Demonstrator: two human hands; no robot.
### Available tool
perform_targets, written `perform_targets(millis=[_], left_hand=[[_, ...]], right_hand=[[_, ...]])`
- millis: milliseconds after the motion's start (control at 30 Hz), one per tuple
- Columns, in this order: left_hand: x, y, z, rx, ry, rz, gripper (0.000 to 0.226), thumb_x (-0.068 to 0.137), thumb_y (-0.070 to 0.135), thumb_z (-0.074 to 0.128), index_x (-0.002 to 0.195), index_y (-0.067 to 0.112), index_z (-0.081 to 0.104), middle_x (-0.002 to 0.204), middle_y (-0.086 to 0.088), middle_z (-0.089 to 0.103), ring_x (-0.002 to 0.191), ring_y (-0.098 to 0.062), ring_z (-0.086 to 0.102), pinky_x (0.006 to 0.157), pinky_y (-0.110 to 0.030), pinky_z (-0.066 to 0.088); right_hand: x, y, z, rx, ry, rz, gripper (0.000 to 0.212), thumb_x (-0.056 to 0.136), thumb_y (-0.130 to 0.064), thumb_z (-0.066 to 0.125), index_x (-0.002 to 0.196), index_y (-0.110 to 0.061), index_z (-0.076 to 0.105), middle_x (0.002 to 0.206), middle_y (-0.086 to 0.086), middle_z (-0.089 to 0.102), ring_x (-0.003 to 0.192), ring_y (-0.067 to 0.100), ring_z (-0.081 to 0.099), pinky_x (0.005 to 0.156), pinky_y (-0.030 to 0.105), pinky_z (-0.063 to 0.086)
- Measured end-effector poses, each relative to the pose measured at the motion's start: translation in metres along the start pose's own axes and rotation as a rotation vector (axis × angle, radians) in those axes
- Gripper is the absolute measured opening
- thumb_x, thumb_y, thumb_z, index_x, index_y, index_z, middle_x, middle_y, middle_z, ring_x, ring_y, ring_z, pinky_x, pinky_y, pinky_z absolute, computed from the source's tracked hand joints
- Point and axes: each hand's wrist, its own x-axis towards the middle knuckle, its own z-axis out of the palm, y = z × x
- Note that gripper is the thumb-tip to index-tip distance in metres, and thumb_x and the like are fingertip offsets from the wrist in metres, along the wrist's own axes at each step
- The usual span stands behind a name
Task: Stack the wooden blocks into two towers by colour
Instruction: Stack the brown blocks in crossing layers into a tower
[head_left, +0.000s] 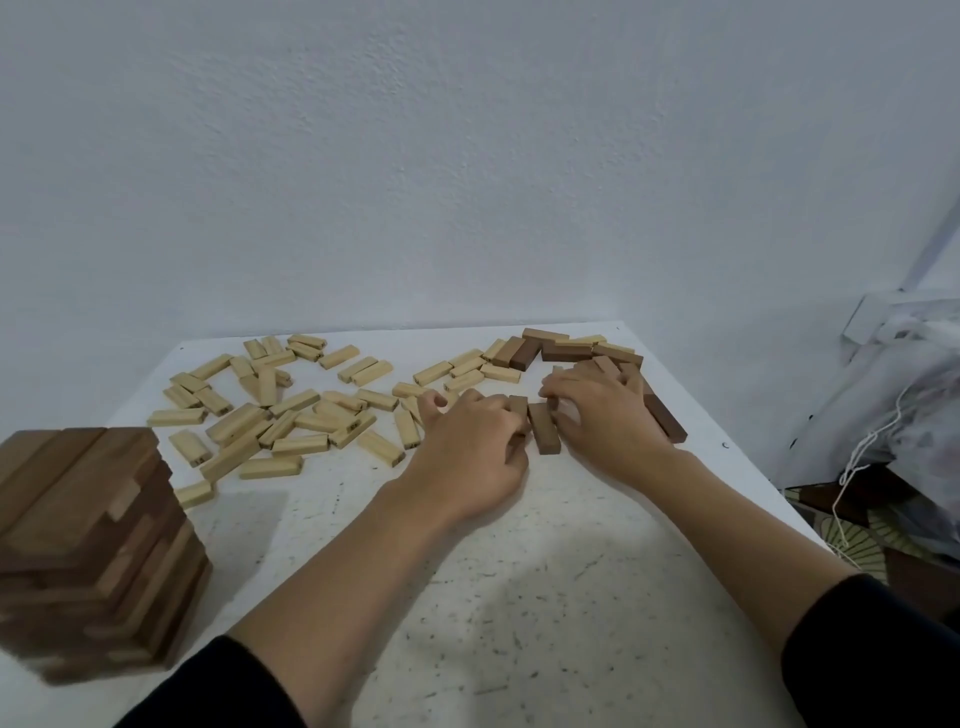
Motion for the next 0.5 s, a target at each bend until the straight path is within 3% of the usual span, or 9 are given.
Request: perform_targets(millis=[133,300,400,500], left_hand=[[-0.020,-0.008,-0.011,-0.091,-0.021,-0.019,0.020,0.099,0.035,0.052,0.105,0.036,0.071,0.097,0.014,0.054,0.098,-0.006,0.051,0.092,-0.041,0.020],[-0.049,-0.012,-0.025,-0.160,-0.058,-0.028,0.009,0.096,0.040,0.058,0.097,0.035,0.065,0.094,0.013,0.049,0.091,-0.003,0.050,0.093,-0.038,0.028],[-0.065,-0.013,-0.031,-0.096,-0.136,-0.024,0.019,0.099,0.039,0.054,0.113,0.035,0.067,0.099,0.010,0.043,0.096,-0.008,0.048,0.098,-0.041,0.029],[-0.079,-0.015,-0.038,-0.040,-0.171,-0.030,0.023,0.101,0.038,0.053,0.118,0.035,0.069,0.100,0.009,0.043,0.097,-0.010,0.048,0.098,-0.040,0.030]], right_hand=[[-0.014,-0.007,0.000,0.156,-0.002,-0.074,0.007,0.093,-0.029,0.070,0.100,-0.030,0.073,0.125,-0.016,0.068,0.120,0.008,0.059,0.107,0.051,0.038],[-0.031,-0.028,-0.003,0.303,0.052,-0.180,0.004,0.084,-0.019,0.081,0.083,-0.020,0.077,0.104,-0.014,0.073,0.097,0.005,0.064,0.089,0.035,0.052],[-0.040,-0.044,-0.008,0.382,0.023,-0.208,0.008,0.082,-0.012,0.080,0.084,-0.019,0.078,0.096,-0.014,0.072,0.091,0.007,0.063,0.072,0.026,0.053],[-0.048,-0.058,-0.015,0.483,-0.047,-0.198,0.015,0.079,-0.009,0.080,0.090,-0.019,0.078,0.094,-0.013,0.071,0.092,0.010,0.063,0.070,0.027,0.057]])
